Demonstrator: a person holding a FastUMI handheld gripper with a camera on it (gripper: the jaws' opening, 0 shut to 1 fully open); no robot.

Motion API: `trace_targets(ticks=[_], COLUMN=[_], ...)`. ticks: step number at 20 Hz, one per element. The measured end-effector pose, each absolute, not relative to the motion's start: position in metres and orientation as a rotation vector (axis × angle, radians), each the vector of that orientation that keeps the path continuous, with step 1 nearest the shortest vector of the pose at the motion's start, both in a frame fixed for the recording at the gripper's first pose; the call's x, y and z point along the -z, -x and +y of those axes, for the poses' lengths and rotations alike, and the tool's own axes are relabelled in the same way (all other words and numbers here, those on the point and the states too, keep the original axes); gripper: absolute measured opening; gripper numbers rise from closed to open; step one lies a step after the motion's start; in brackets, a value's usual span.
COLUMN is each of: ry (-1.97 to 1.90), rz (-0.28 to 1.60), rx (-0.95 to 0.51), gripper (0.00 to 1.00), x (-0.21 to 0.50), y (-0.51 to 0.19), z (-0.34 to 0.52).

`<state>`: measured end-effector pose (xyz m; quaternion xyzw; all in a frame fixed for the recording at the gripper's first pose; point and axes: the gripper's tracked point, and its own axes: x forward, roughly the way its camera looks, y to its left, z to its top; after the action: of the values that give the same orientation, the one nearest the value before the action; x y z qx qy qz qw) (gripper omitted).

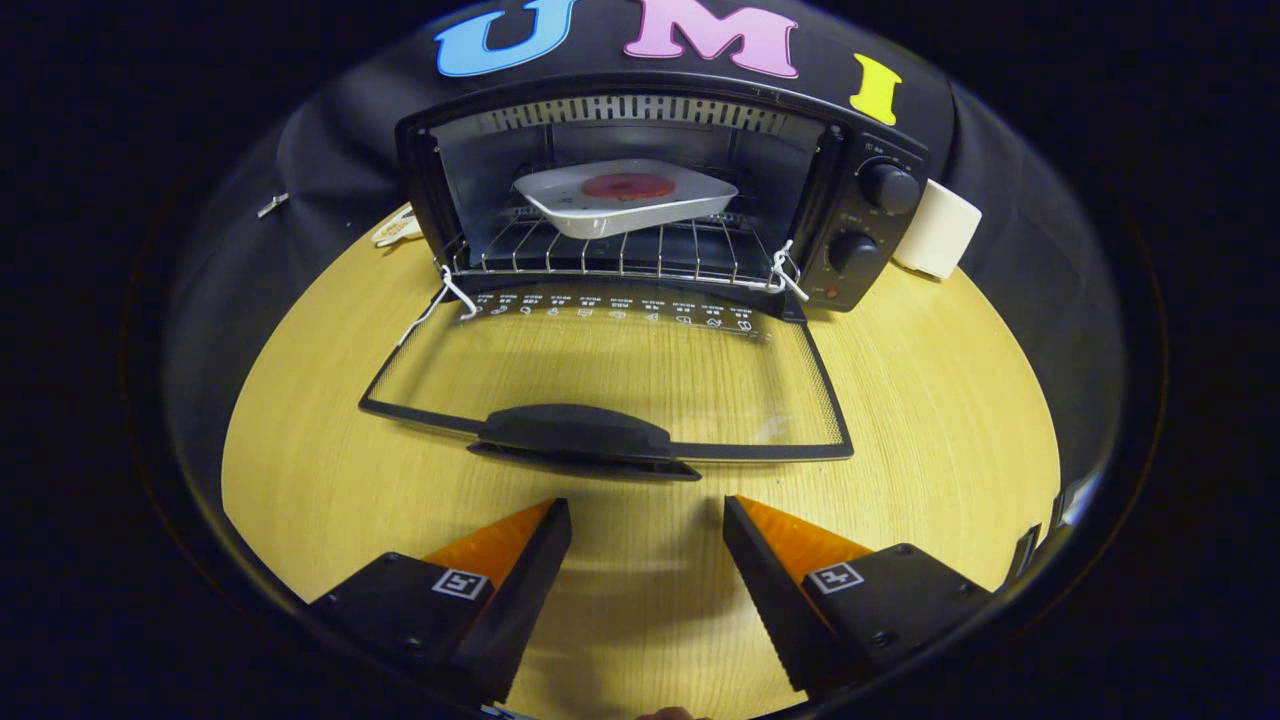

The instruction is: Open the toaster oven, put the food inside, and close the toaster oven door.

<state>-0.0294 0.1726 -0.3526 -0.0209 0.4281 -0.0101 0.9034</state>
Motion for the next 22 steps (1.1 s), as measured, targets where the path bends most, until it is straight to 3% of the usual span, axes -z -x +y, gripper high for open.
trace_targets(ticks=[6,11,22], ry=[0.064,0.132,-0.002], rz=[0.868,0.800,0.666], rx=[0.027,-0.051,-0.059], gripper=[0.98,0.97,0.98], x=[0.350,0.326,0.255], y=[0.016,0.017,-0.001], z=[0.179,0.185,0.197])
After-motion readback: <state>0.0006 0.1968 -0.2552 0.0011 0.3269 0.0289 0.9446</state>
